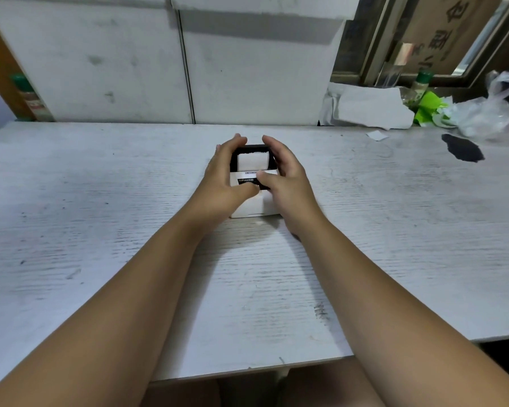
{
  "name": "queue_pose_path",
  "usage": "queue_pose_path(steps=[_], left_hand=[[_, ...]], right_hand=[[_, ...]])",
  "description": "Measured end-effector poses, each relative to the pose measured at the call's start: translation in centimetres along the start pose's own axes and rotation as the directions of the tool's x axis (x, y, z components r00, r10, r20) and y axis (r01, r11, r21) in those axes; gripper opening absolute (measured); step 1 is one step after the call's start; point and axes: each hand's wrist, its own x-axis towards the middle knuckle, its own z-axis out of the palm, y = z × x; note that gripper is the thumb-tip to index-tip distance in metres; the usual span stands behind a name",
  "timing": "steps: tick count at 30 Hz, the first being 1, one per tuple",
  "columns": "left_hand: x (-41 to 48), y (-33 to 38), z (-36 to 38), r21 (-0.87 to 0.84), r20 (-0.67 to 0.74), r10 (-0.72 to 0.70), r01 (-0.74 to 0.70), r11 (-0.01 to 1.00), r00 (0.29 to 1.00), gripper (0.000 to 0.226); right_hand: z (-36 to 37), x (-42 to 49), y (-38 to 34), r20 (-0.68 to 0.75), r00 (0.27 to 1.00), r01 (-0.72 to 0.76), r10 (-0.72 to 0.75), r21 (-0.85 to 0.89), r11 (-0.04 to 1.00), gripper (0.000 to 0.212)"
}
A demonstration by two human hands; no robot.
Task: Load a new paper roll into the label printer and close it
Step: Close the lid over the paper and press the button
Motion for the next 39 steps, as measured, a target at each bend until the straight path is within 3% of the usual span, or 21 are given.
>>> queue_pose_path(steps=[6,8,11,15,18,39], left_hand=[[0.2,0.5,-0.7,-0.274,-0.005,-0.228,0.218,0.937,0.974,0.085],[0.3,0.6,-0.7,-0.302,0.022,-0.216,0.212,0.929,0.976,0.078],[0.4,0.4,-0.7,-0.302,0.048,-0.186,0.192,0.934,0.981,0.043],[0.5,0.0,-0.9,-0.34,0.07,-0.187,0.2,0.919,0.98,0.045],[0.5,0.1,-1.0,-0.344,0.078,-0.173,0.19,0.92,0.982,0.053],[1.0,-0.7,-0.9,-0.331,0.071,-0.17,0.184,0.926,0.983,0.052]], right_hand=[[-0.1,0.1,0.1,0.018,1.0,0.019,-0.019,-0.043,0.999,0.049],[-0.1,0.2,0.3,0.019,1.0,0.0,0.001,-0.029,1.0,0.046],[-0.3,0.5,0.2,0.009,0.998,-0.07,0.069,0.088,0.994,0.047],[-0.6,0.5,-0.3,0.036,0.99,-0.141,0.136,0.206,0.968,0.056],[-0.8,0.3,-0.5,0.078,0.988,-0.143,0.13,0.181,0.973,0.056],[-1.5,0.4,-0.1,0.176,0.982,-0.104,0.067,0.214,0.971,0.05]])
